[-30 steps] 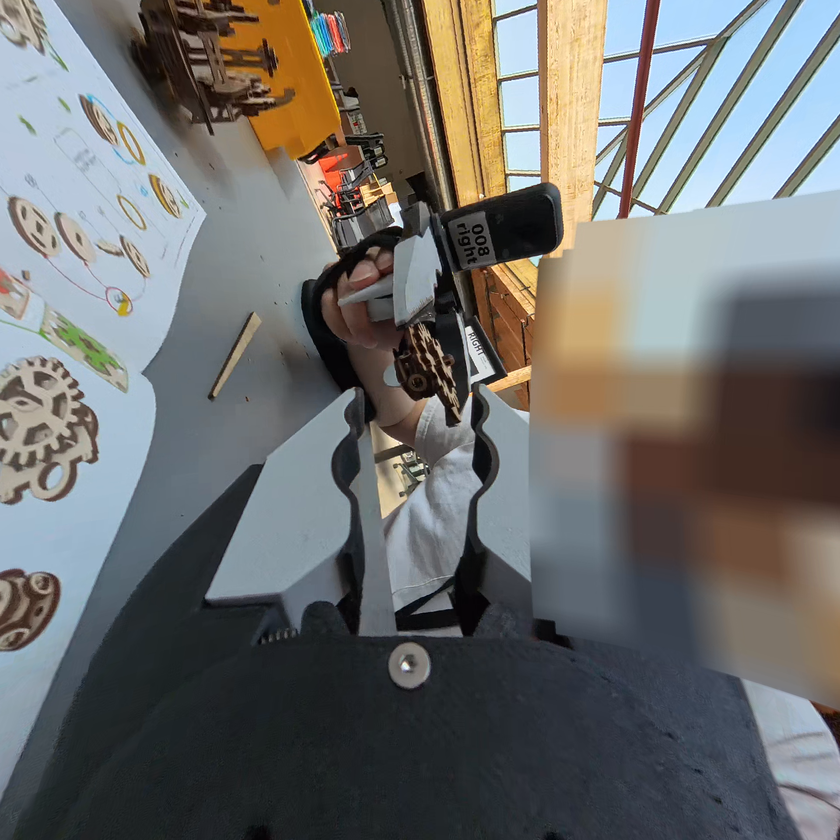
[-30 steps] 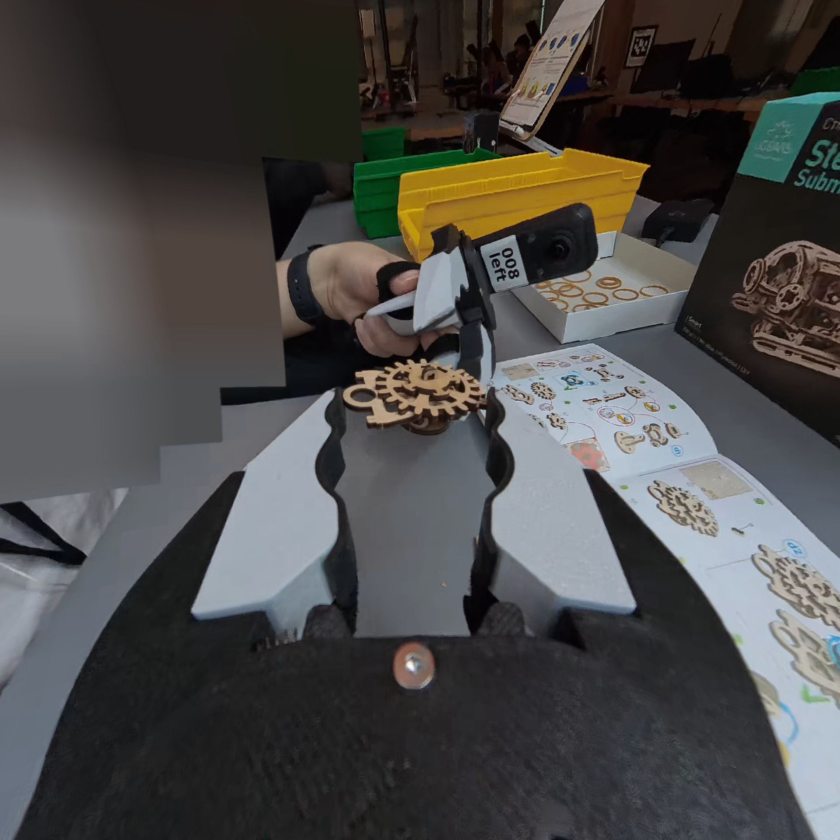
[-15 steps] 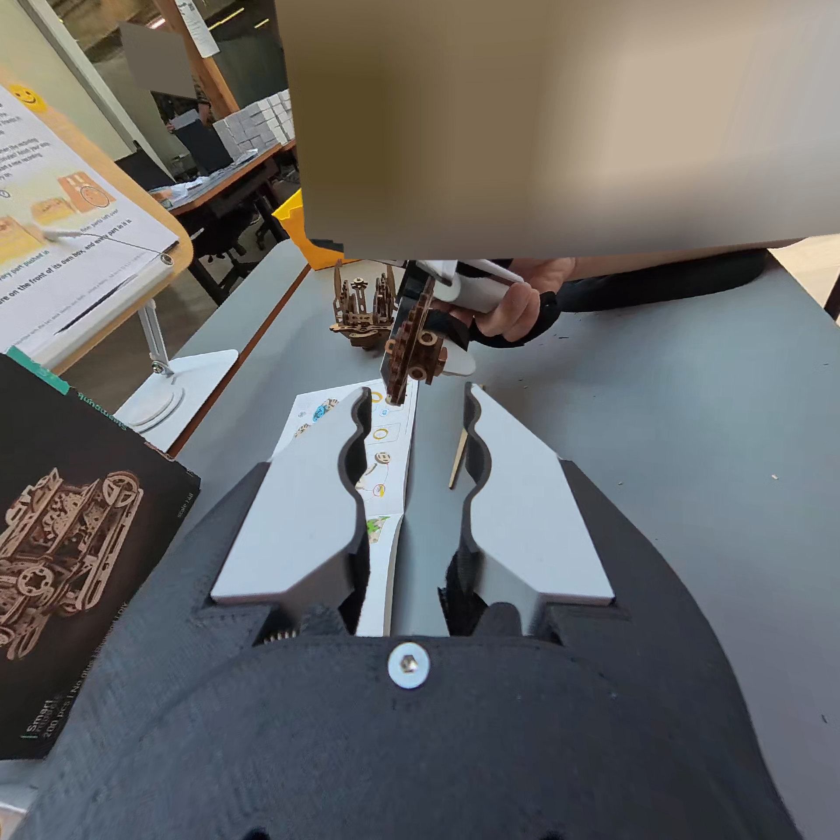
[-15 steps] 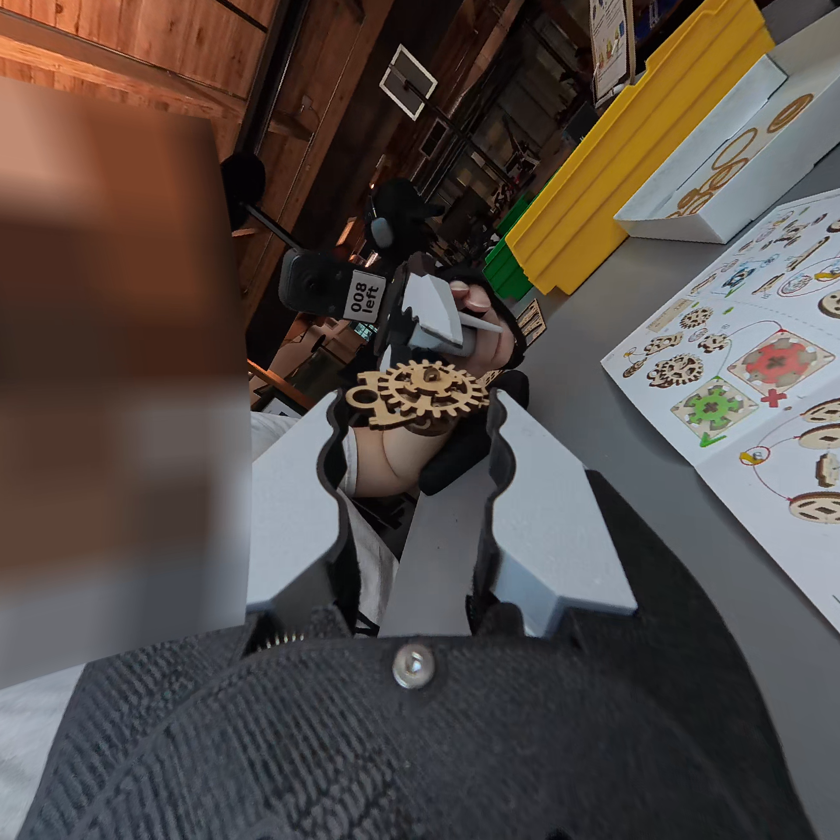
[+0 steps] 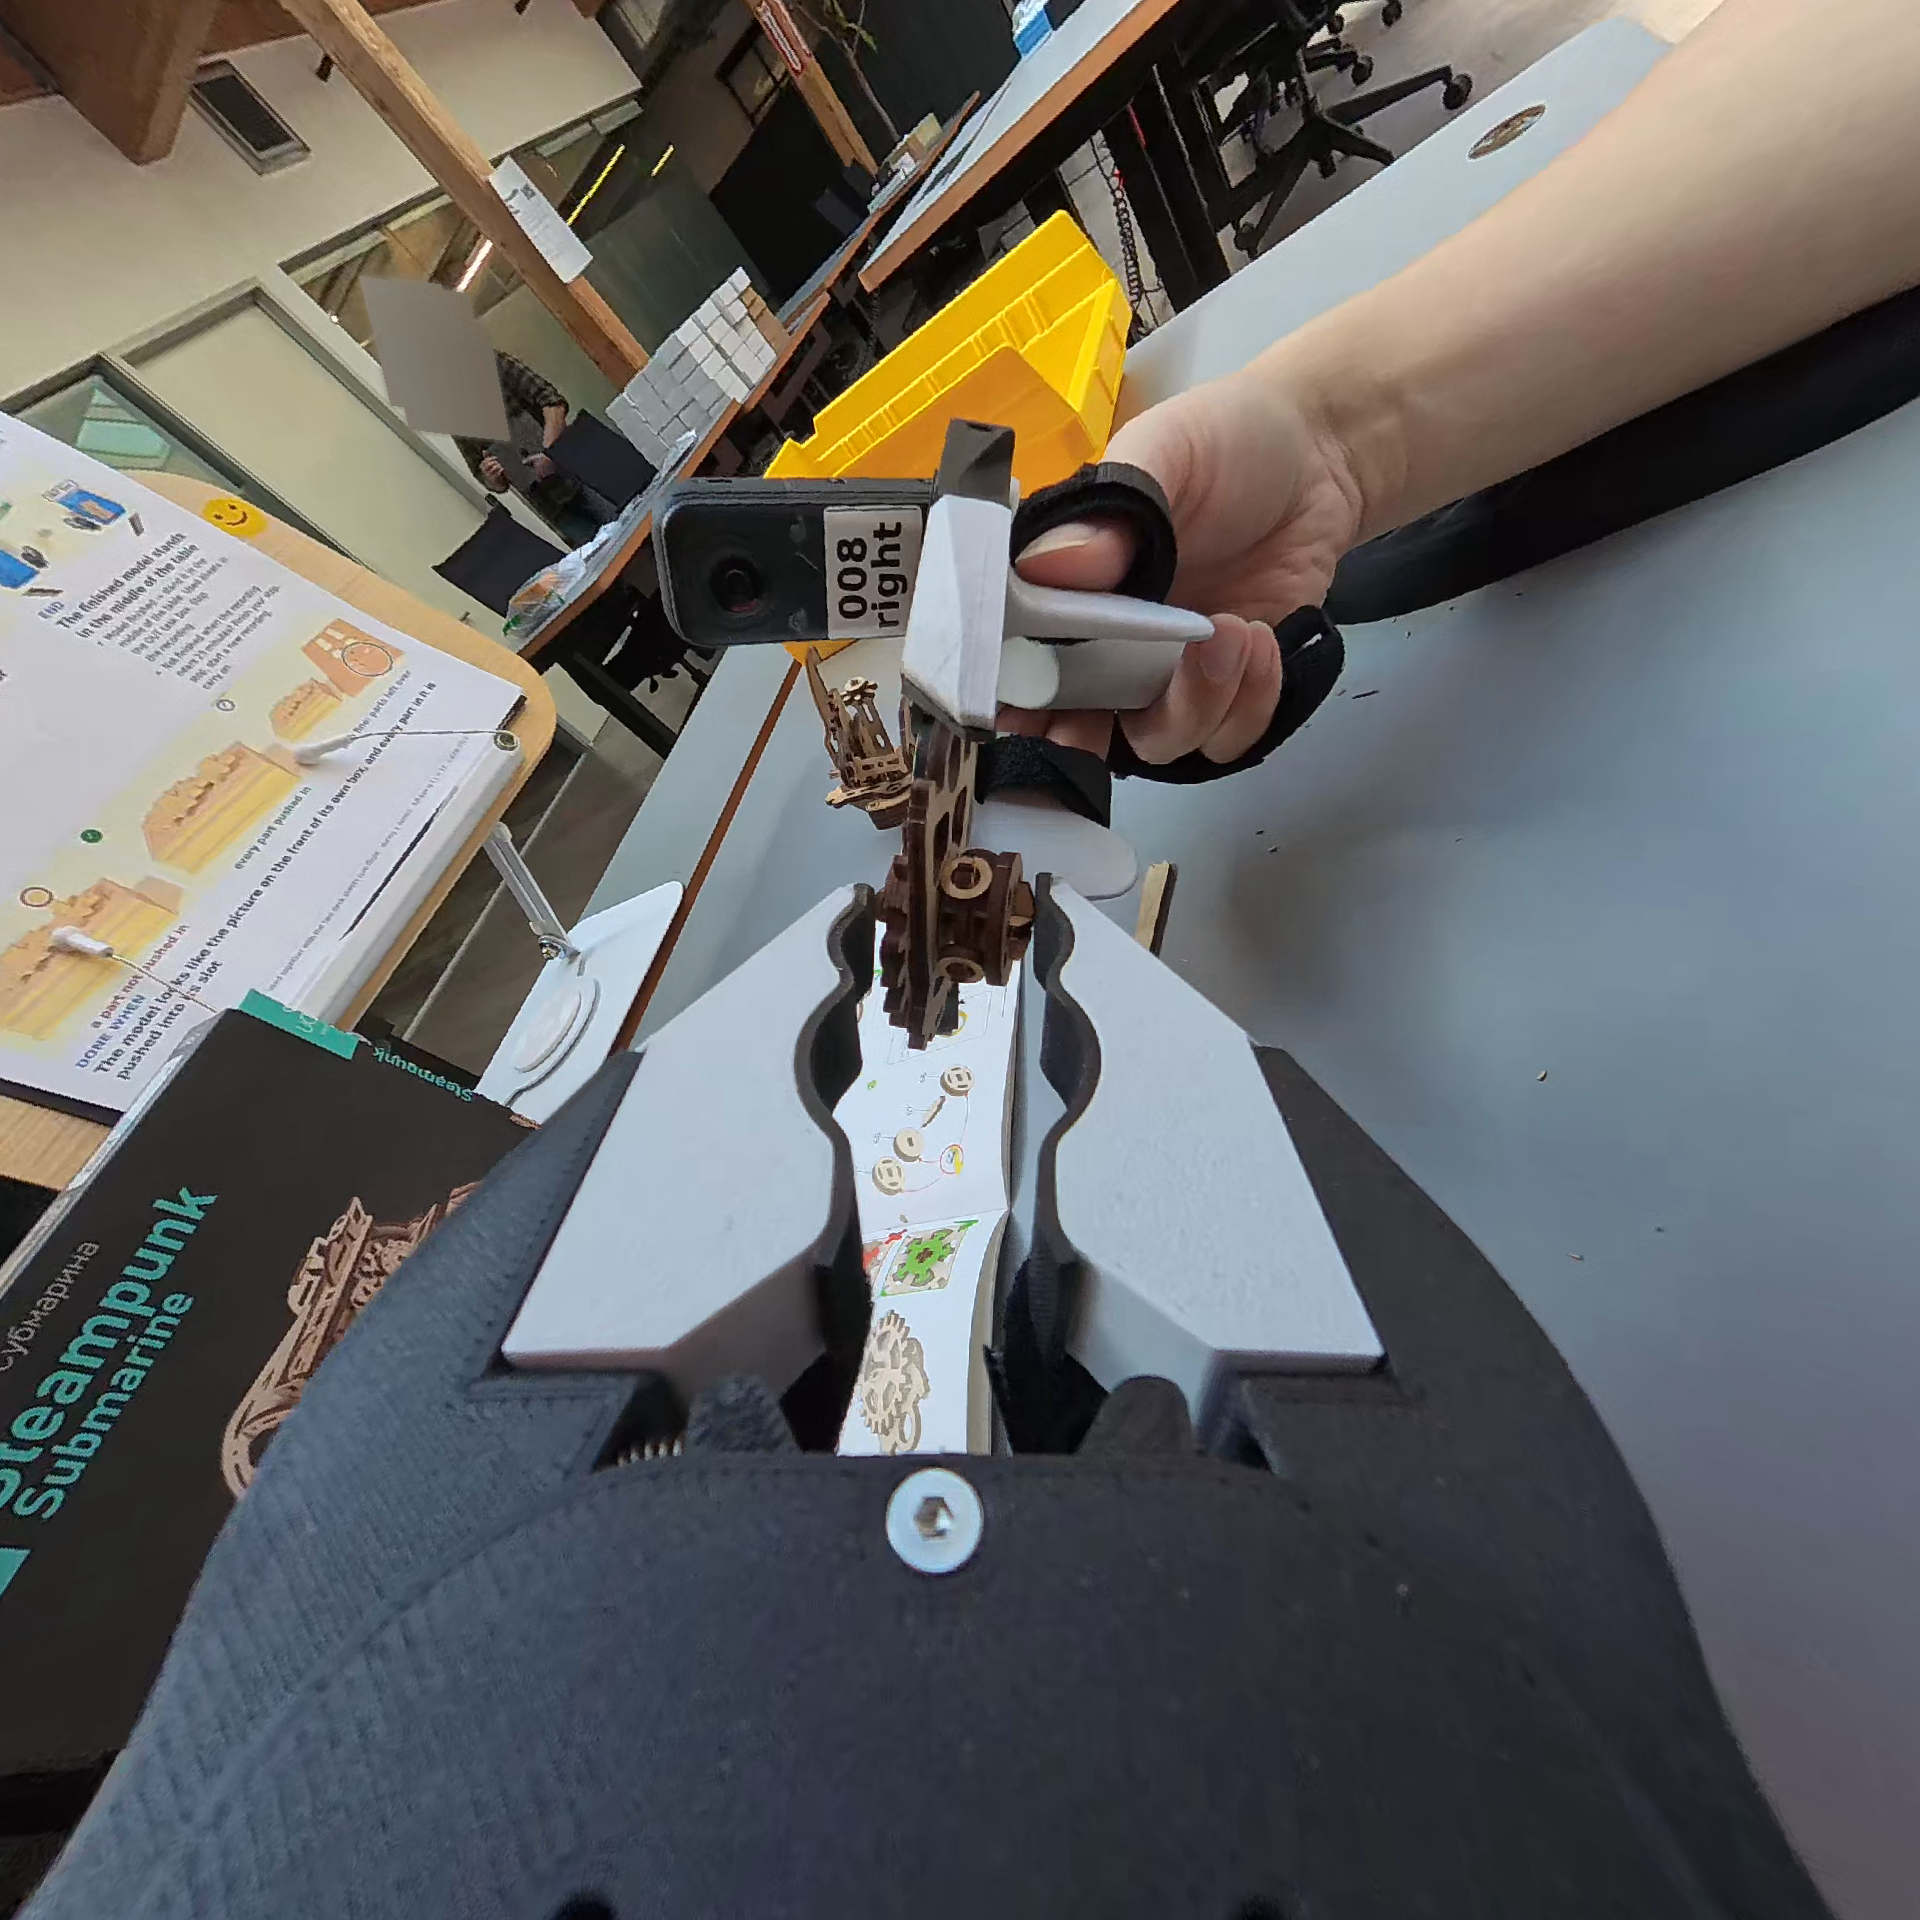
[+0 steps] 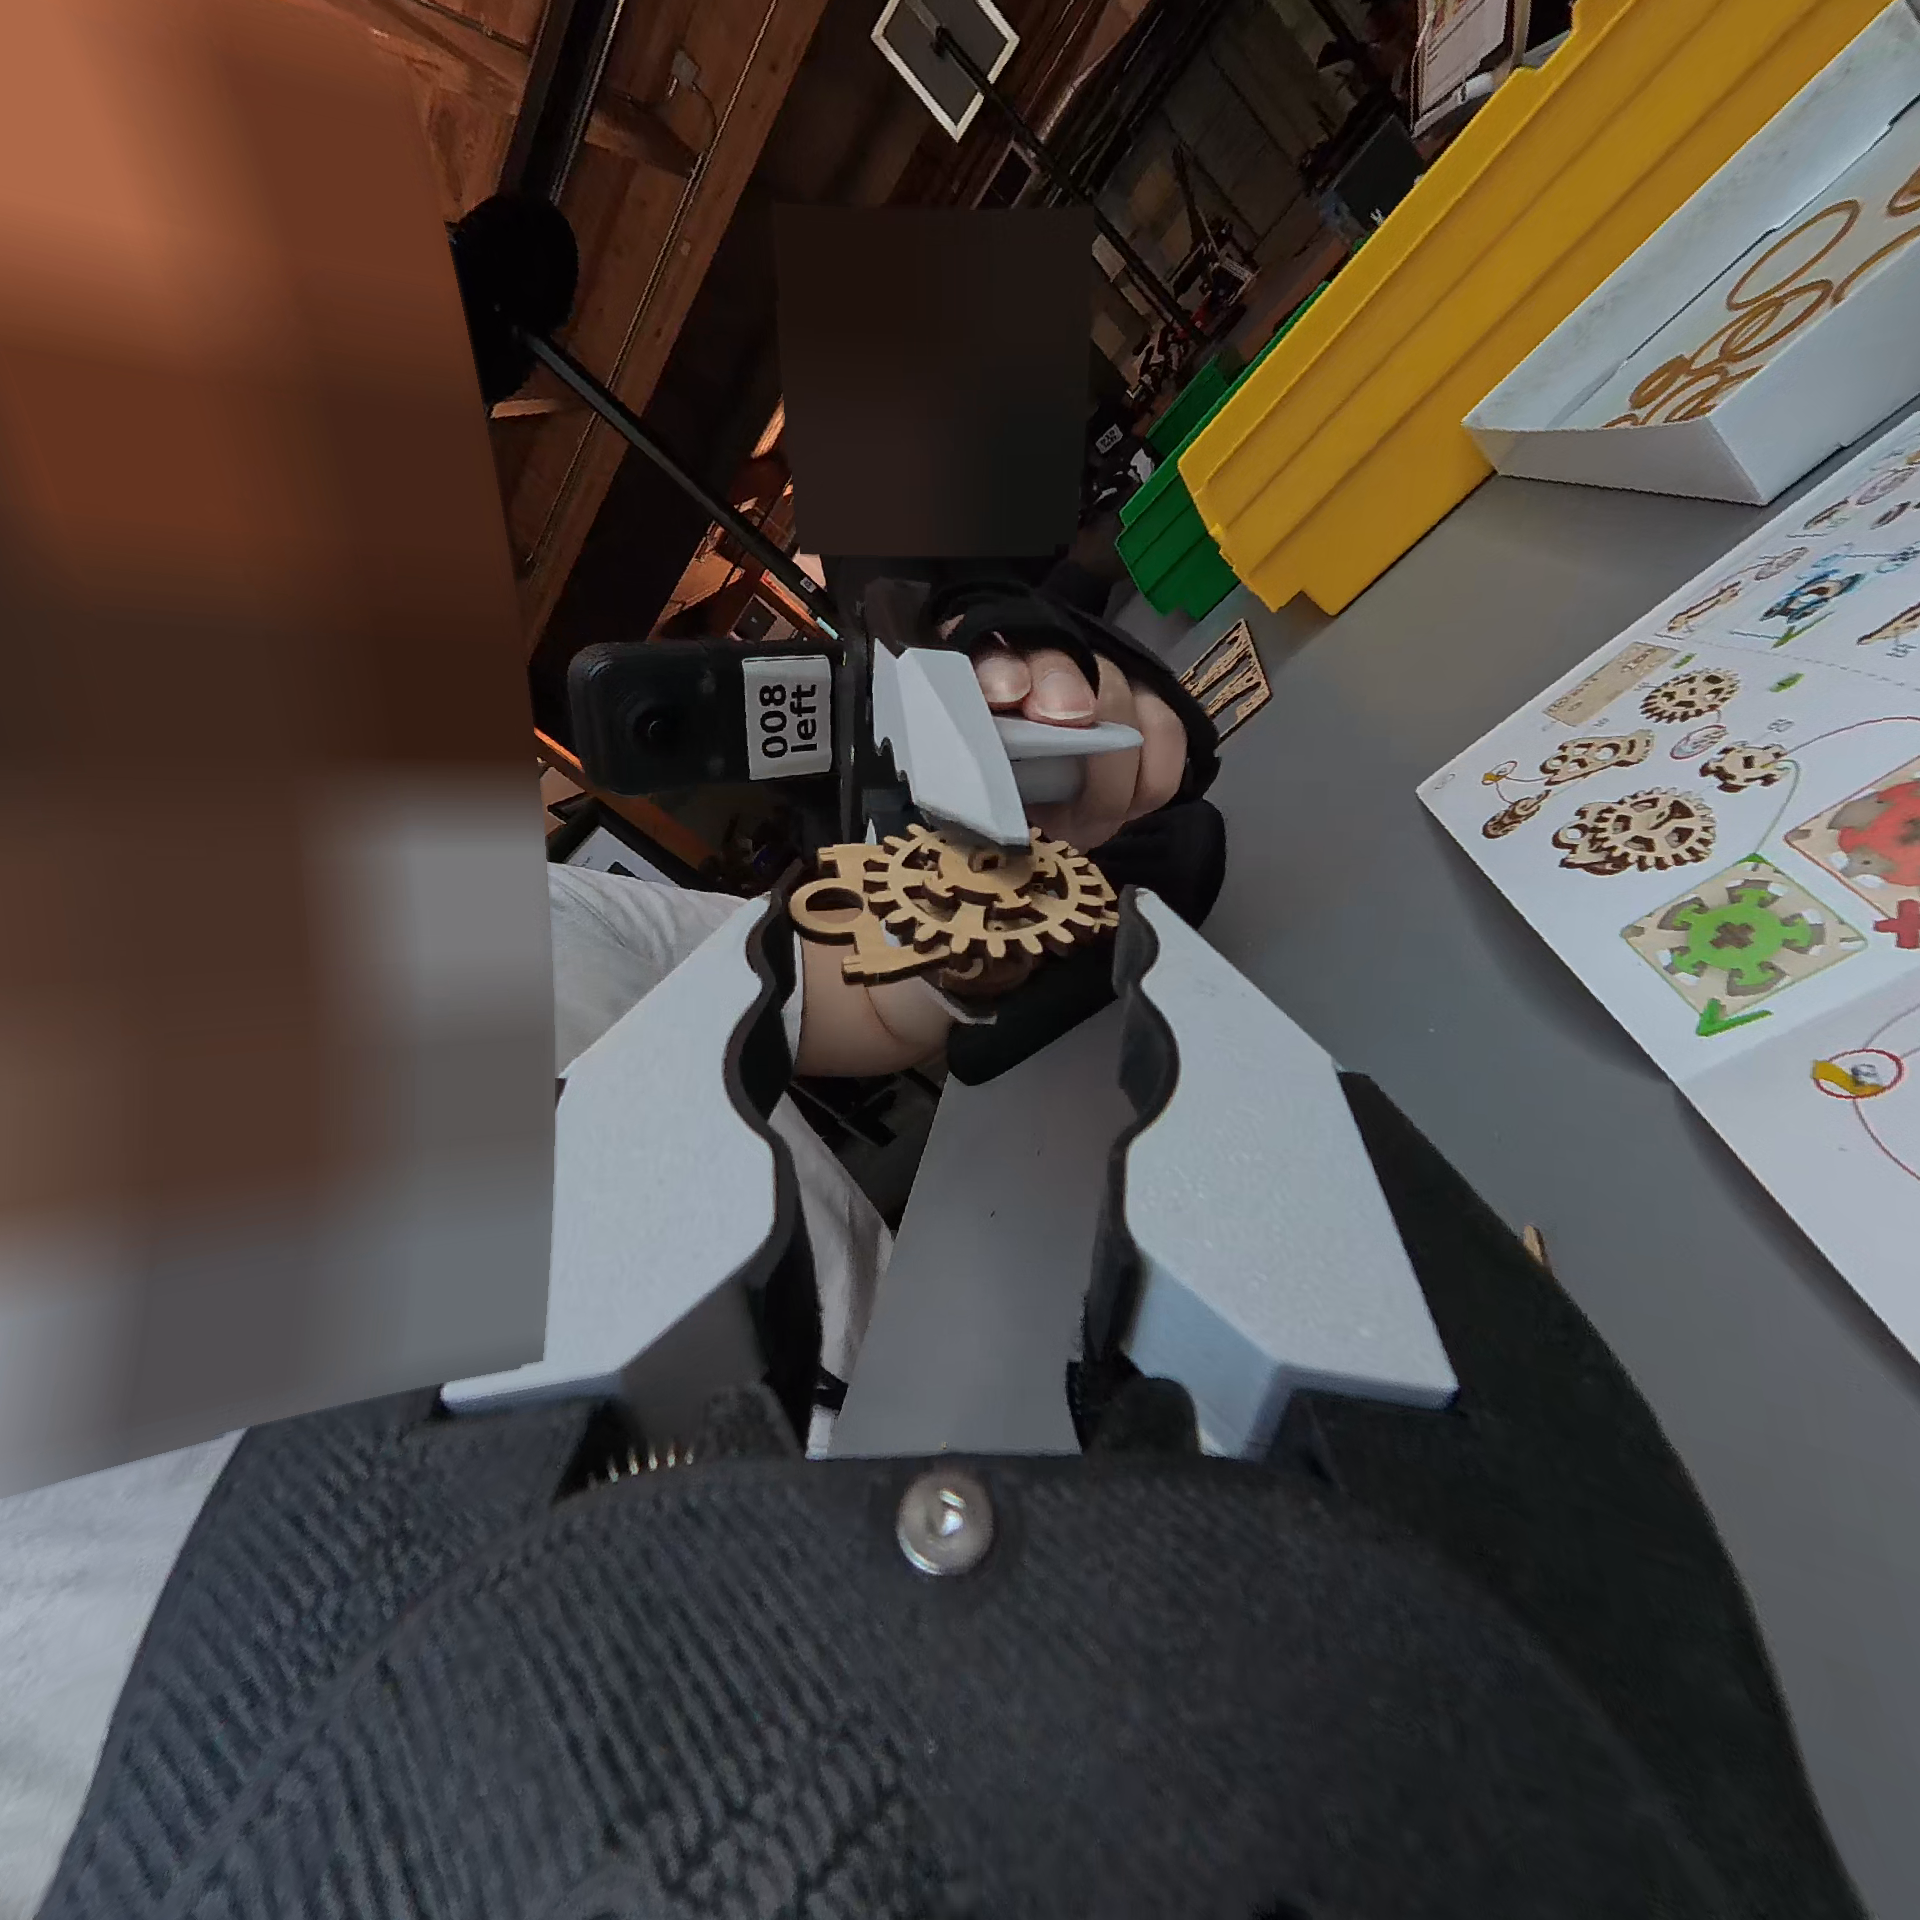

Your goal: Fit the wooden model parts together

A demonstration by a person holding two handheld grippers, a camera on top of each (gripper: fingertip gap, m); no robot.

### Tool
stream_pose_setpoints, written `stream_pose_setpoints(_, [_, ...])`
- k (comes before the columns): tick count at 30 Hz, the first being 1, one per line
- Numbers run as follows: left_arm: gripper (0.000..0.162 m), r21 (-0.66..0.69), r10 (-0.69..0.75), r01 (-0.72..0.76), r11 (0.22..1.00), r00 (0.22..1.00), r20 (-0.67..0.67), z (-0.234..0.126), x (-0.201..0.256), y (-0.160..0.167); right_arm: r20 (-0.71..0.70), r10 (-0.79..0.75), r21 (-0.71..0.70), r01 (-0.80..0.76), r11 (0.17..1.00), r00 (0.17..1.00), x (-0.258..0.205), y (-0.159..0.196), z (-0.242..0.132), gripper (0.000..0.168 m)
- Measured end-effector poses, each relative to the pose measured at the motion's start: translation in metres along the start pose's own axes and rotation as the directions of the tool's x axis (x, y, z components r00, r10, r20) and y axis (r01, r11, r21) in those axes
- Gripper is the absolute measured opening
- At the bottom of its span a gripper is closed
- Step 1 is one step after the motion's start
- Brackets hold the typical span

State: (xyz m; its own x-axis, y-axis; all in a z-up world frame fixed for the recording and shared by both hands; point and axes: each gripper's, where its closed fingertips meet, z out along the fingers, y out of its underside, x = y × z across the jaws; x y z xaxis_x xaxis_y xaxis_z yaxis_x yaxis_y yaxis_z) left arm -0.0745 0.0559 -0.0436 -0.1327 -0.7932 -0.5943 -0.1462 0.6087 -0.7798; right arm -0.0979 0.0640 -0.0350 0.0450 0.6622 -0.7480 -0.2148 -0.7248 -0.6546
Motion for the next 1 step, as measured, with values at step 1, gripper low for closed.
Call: stream_pose_setpoints(1, [0.028,0.01,0.009,-0.009,1.0,1.0,0.015,-0.001,-0.0019,-0.0016,0.001,-0.02,0.004,0.02,1.0,1.0,-0.0019,-0.0013,-0.0008,0.061])
